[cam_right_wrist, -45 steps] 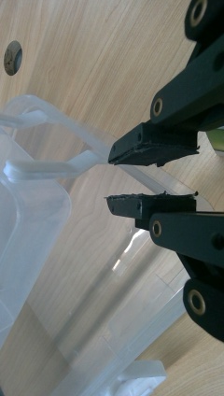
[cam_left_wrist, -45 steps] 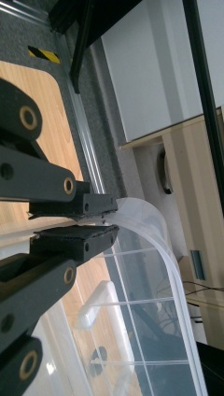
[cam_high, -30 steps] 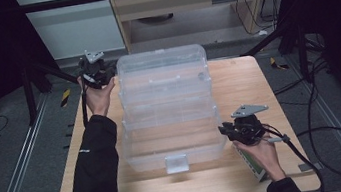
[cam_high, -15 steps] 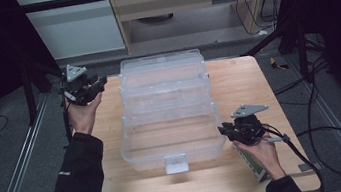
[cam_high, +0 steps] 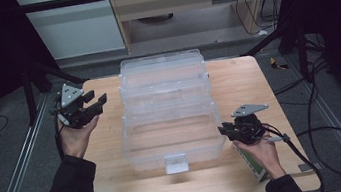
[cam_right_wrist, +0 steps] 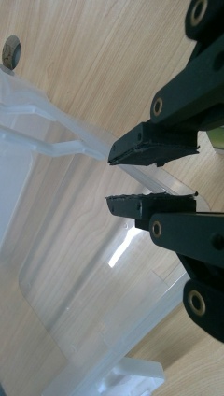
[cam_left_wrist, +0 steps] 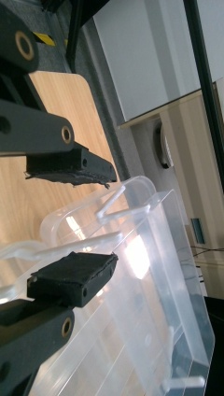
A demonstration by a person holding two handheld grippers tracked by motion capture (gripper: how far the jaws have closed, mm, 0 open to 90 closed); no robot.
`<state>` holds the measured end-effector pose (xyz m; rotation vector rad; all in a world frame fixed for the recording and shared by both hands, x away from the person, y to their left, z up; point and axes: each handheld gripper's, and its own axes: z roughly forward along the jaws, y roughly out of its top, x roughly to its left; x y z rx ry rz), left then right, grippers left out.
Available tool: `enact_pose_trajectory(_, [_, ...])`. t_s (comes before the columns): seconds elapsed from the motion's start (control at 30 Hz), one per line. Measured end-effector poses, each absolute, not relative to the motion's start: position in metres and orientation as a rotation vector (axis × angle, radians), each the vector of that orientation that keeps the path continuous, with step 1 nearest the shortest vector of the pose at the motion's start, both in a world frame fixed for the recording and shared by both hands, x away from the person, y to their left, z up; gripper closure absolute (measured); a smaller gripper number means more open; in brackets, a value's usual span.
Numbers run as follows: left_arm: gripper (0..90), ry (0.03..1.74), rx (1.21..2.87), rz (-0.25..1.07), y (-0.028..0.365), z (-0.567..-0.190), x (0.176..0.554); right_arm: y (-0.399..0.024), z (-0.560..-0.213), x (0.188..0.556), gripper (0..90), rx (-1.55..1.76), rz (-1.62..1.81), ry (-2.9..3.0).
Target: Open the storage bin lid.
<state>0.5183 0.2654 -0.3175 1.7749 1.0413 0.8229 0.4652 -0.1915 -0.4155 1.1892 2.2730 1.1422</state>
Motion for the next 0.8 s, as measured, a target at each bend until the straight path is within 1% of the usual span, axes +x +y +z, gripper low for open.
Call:
enact_pose_trajectory(0.07, [51.4, 1.038, 1.785, 0.797, 0.266, -0.321, 0.509, -0.192, -0.415, 0.465, 73.8, 1.190, 1.141, 2.273])
enact_pose_trajectory(0.23, [49.8, 1.043, 1.802, 0.791, 0.266, -0.330, 0.495, -0.192, -0.415, 0.465, 73.7, 1.190, 1.142, 2.274])
enact_pose_trajectory(0.3, [49.3, 1.055, 1.810, 0.752, 0.266, -0.340, 0.486, -0.192, -0.415, 0.465, 73.7, 1.191, 1.143, 2.274])
enact_pose_trajectory(0.4, [49.4, 1.067, 1.827, 0.755, 0.267, -0.350, 0.478, -0.192, -0.415, 0.465, 73.7, 1.195, 1.144, 2.276])
enact_pose_trajectory(0.8, [47.9, 1.098, 1.919, 0.672, 0.260, -0.380, 0.461, -0.192, -0.415, 0.466, 73.9, 1.206, 1.144, 2.276])
